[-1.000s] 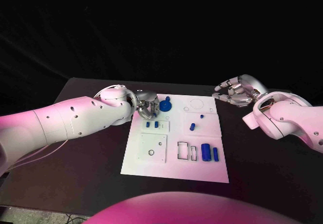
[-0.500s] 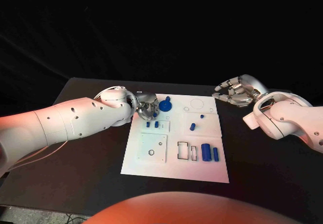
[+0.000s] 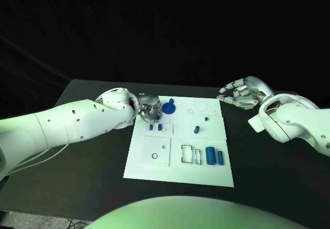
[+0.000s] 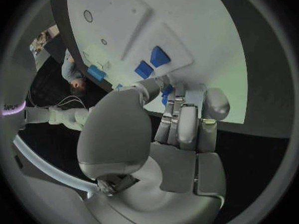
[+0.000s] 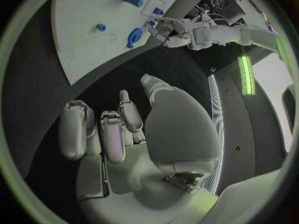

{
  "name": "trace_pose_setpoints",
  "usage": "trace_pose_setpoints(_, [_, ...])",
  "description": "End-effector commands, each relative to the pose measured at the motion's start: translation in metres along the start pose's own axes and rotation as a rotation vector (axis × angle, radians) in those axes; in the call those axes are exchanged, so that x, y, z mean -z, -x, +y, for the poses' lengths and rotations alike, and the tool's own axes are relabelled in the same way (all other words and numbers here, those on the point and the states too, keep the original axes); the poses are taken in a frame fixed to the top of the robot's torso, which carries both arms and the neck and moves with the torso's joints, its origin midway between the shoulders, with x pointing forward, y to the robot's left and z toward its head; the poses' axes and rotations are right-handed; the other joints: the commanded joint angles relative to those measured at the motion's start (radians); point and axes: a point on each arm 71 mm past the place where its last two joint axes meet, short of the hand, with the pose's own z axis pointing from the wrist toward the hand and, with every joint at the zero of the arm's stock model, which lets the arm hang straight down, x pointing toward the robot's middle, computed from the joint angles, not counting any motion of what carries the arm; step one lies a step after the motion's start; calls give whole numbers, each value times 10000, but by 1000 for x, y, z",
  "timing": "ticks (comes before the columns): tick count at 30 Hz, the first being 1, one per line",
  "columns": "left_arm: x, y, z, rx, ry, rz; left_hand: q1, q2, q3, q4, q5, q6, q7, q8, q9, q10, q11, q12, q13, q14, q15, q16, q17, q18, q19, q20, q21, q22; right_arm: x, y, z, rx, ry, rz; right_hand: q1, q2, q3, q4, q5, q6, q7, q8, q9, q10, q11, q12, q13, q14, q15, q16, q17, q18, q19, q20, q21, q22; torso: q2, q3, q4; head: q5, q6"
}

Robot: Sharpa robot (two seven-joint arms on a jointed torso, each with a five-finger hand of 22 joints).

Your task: Assemble the parts on the task board

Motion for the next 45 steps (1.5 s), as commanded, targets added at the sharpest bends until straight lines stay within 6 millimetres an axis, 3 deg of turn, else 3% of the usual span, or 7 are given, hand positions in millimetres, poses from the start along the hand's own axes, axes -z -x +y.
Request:
trace_pose_setpoints(1, [0, 1, -1, 48, -53, -76, -71, -13, -45, -14, 44, -43, -28, -22, 4, -215, 61, -73, -24, -92, 19, -49, -46, -114, -92, 40, -93, 1314, 0, -1, 0, 59, 86, 93, -73, 31, 61, 6, 49, -50, -35, 47, 15, -29, -19, -52, -9, 817, 10, -48, 1861, 129, -62, -13, -35, 1682, -5, -1, -3, 1, 2])
trace_pose_setpoints(13, [3, 5, -2, 329, -413, -763, -115, -45, -160, -83, 29, 16, -173, -6, 25, -1205, 218, 11, 54, -373, 153, -130, -438, -42, -366, 189, -413, 1230, 0, 0, 0, 85, 84, 79, -69, 22, 71, 0, 50, -62, -35, 48, 18, -37, -19, -63, -22, 817, 9, -50, 1860, 131, -66, -15, -48, 1679, 0, -1, 4, -5, 2])
trace_pose_setpoints(28, [4, 4, -3, 459, -552, -629, -117, -30, -208, -97, 31, 56, -216, 6, 32, -1397, 226, 125, 109, -453, 153, -147, -550, -17, -448, 204, -507, 1205, 0, 0, 0, 96, 73, 89, -69, 22, 71, 0, 50, -62, -35, 48, 18, -37, -19, -63, -22, 817, 9, -50, 1860, 131, -66, -15, -48, 1679, -2, 0, 2, -1, 2])
trace_pose_setpoints(45, [5, 3, -1, 496, -483, -495, -45, 156, -214, -152, 45, 709, -35, 291, 149, -1601, 106, 656, 321, -533, 73, -89, -671, 8, -506, 167, -519, 1198, 0, 0, -1, 99, 49, 68, -69, 22, 71, 0, 50, -62, -35, 48, 18, -37, -19, -63, -22, 817, 9, -50, 1860, 131, -66, -15, -48, 1679, 2, -3, 2, 4, 2])
